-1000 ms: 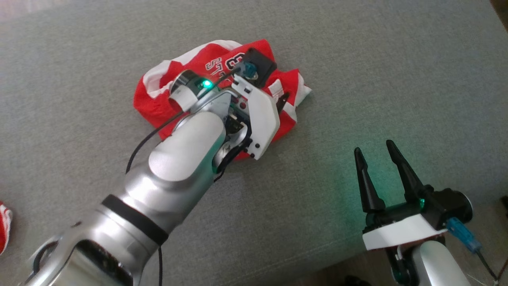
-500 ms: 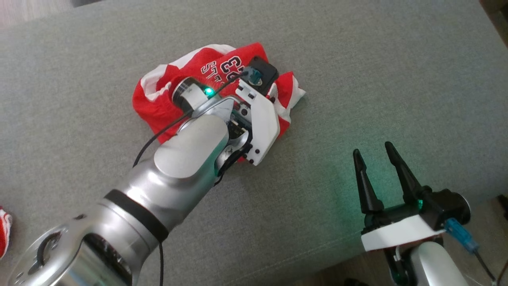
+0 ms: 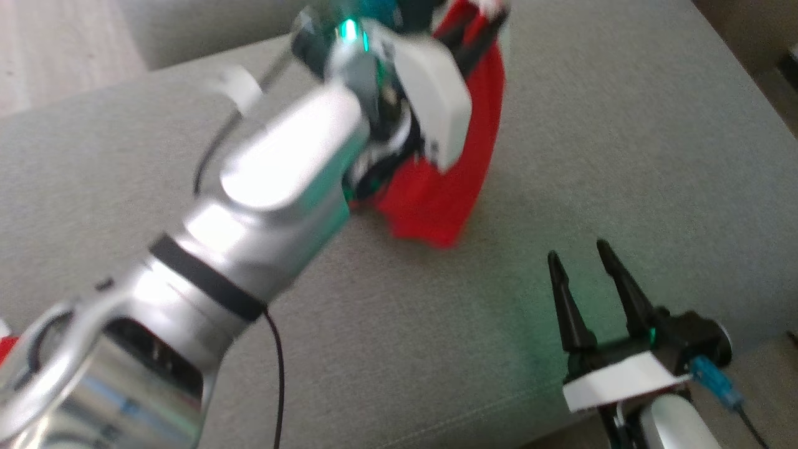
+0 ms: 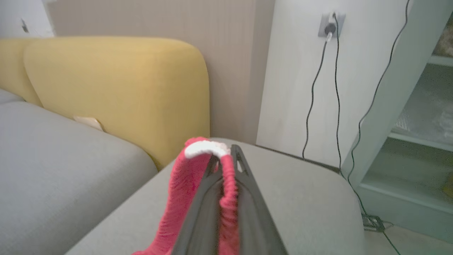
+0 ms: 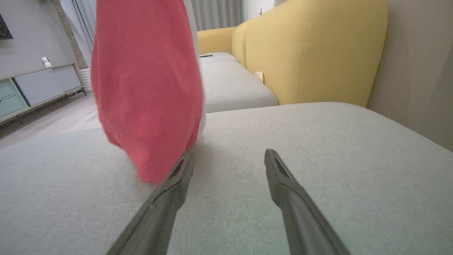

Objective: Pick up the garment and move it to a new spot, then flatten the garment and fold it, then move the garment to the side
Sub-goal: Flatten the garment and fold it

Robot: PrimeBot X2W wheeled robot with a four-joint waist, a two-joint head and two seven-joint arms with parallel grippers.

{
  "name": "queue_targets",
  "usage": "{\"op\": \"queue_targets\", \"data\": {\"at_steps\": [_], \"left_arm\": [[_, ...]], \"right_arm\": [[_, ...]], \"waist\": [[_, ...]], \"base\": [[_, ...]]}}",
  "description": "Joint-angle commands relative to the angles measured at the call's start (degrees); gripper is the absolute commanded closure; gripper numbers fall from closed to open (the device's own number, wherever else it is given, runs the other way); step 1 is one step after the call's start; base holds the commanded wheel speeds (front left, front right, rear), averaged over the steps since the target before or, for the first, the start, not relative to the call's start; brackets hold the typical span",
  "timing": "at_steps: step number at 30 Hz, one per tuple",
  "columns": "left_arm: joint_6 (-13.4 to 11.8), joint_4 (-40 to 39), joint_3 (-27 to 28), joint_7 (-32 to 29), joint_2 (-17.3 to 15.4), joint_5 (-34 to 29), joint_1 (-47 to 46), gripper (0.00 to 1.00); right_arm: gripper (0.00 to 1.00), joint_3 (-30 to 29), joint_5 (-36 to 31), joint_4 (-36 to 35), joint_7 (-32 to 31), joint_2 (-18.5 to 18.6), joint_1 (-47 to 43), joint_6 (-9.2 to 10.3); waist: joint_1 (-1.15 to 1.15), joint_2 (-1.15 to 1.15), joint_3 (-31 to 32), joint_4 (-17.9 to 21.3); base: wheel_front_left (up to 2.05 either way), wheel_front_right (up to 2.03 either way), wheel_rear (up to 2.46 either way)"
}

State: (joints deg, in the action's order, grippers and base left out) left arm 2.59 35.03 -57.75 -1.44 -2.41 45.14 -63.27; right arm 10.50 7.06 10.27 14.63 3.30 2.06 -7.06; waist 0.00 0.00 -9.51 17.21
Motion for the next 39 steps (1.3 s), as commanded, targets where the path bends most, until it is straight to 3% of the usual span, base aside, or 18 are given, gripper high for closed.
{"op": "queue_targets", "data": {"at_steps": [1,5,10,19,23,24,25,27,38,39], "left_arm": [[-0.1,-1.6,3.4,1.9,-0.9,0.0,-5.1,1.00],[-1.5,-2.6,5.4,5.0,-3.5,0.6,-2.9,1.00],[-4.2,-7.0,6.0,10.5,-6.6,2.7,10.3,1.00],[-3.1,-9.4,4.5,15.7,-7.8,6.8,33.5,1.00],[-2.1,-9.4,4.5,16.1,-7.6,7.7,39.0,1.00],[-2.1,-9.5,4.6,16.2,-7.6,7.7,39.7,0.71],[-2.0,-9.6,5.0,16.2,-7.6,8.0,40.4,0.53],[-2.0,-10.0,5.8,16.3,-7.8,8.0,41.4,0.02],[-1.6,-9.7,7.9,15.7,-9.3,8.9,43.5,0.00],[-1.6,-9.5,8.0,15.5,-9.4,8.9,43.5,0.15]], "right_arm": [[0.00,1.0,-0.4,-1.6,0.4,0.0,-0.9,-0.43],[0.00,0.4,-0.6,-1.7,0.4,-0.1,-2.3,-0.43],[0.00,-0.5,-0.7,-2.3,0.4,-0.1,-3.1,-0.43],[0.00,-1.6,-1.1,-2.7,0.4,0.7,-3.6,-0.43],[0.00,-1.8,-1.3,-2.8,0.4,1.1,-4.0,-0.43],[0.00,-1.7,-1.2,-2.8,0.4,1.1,-4.1,-0.43],[0.00,-1.7,-1.2,-2.8,0.4,1.2,-4.2,-0.43],[0.00,-1.6,-1.3,-2.7,0.4,1.2,-4.4,-0.43],[0.00,-1.1,-1.1,-2.6,0.4,1.4,-5.0,-0.43],[0.00,-1.1,-1.1,-2.7,0.4,1.5,-5.0,-0.43]], "waist": [[0.00,0.00,2.0,-2.0],[0.00,0.00,3.6,-4.8],[0.00,0.00,3.6,-8.9],[0.00,0.00,3.2,-14.5],[0.00,0.00,3.9,-16.0],[0.00,0.00,4.1,-16.2],[0.00,0.00,4.3,-16.4],[0.00,0.00,4.8,-16.6],[0.00,0.00,5.7,-15.2],[0.00,0.00,5.6,-15.1]], "base": [[0.00,0.00,0.00],[0.00,0.00,0.00],[0.00,0.00,0.00],[0.00,0.00,0.00],[0.00,0.00,0.00],[0.00,0.00,0.00],[0.00,0.00,0.00],[0.00,0.00,0.00],[0.00,0.00,0.00],[0.00,0.00,0.00]]}}
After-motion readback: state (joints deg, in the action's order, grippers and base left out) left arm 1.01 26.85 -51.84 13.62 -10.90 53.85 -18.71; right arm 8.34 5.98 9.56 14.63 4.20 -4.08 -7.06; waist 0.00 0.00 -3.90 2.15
